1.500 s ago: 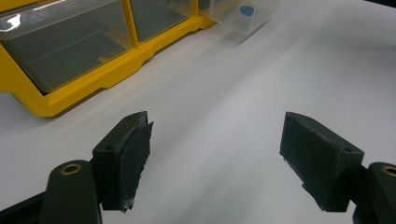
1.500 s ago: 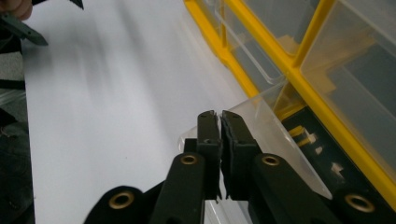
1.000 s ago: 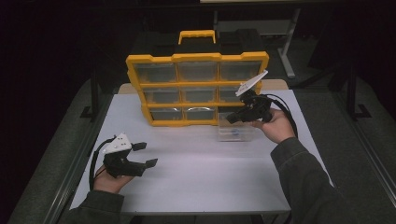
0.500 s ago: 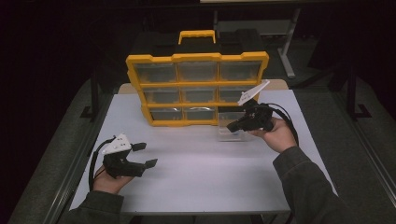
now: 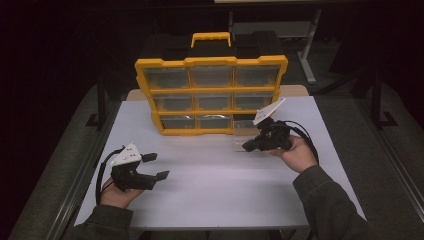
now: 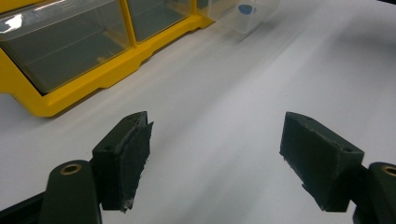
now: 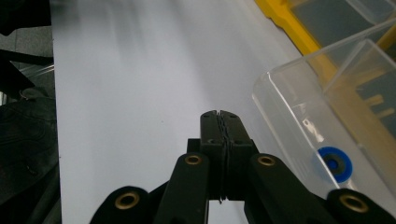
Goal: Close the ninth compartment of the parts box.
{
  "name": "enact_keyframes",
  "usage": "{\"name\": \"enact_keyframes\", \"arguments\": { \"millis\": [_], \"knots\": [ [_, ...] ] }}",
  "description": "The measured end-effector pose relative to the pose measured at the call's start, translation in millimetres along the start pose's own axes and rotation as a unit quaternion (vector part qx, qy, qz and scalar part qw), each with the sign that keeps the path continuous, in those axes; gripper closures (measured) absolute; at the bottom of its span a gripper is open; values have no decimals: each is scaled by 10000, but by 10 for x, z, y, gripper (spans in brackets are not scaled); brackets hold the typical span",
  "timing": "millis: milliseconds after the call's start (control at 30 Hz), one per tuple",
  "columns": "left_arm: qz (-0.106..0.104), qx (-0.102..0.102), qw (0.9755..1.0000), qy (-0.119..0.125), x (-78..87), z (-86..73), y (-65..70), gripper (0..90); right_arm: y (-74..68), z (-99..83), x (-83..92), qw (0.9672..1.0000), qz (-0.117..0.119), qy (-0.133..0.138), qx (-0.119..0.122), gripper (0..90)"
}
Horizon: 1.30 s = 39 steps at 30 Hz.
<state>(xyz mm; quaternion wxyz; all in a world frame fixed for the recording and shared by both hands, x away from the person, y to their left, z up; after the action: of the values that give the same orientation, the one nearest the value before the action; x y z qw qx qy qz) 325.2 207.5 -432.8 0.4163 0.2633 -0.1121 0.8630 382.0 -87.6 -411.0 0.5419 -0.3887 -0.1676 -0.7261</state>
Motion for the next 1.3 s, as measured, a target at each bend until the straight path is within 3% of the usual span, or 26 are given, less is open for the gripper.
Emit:
{"name": "enact_keyframes", "arguments": {
  "millis": [600,833,1033,1300],
  "knots": [
    [16,33,10000,29,5,3,1,238,58,-207,-135,9999,-33,-131,2,877],
    [0,-57,10000,-33,6,-15,7,238,64,-303,-151,9997,-59,-108,-231,870],
    [20,29,10000,28,16,-4,10,238,135,-387,-174,9992,-148,-222,-290,870],
    [9,-18,10000,5,13,-4,13,238,226,-368,-112,9988,-278,-246,-323,870]
  ]
}}
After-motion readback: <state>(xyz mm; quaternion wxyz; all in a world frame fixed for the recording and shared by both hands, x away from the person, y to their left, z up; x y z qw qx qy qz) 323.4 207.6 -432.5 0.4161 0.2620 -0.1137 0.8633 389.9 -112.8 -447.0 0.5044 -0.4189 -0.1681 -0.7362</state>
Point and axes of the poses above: each handheld gripper's, and its own axes: x roughly backward along the jaws, z roughly out of its top, y roughly to its right, the point moved 9 cm from there along -x, roughly forward along the jaws, and after that the axes turned 1 degree about z, right-handed, at the moved point
